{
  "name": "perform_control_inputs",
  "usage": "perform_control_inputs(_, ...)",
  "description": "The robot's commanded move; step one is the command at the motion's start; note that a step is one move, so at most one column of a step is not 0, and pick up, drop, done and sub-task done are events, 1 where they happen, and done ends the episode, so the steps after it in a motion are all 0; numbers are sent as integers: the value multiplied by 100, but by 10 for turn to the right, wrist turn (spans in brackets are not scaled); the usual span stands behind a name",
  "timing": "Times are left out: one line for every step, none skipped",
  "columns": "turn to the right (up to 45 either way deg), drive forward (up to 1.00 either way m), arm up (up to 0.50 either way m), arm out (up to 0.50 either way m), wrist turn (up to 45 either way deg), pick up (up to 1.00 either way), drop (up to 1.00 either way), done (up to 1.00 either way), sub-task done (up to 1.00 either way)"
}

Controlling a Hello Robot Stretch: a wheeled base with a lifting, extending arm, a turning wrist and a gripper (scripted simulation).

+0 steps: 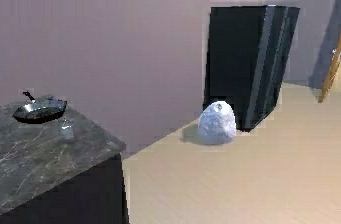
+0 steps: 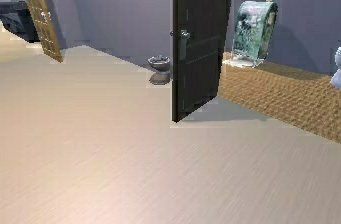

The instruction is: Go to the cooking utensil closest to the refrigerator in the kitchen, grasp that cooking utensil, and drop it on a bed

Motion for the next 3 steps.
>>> perform_control_inputs(0, 70, 0, 0, 0, 0, 0, 0, 0)
perform_control_inputs(60, 0, 0, 0, 0, 0, 0, 0, 0)
perform_control_inputs(0, 15, 0, 0, 0, 0, 0, 0, 0)
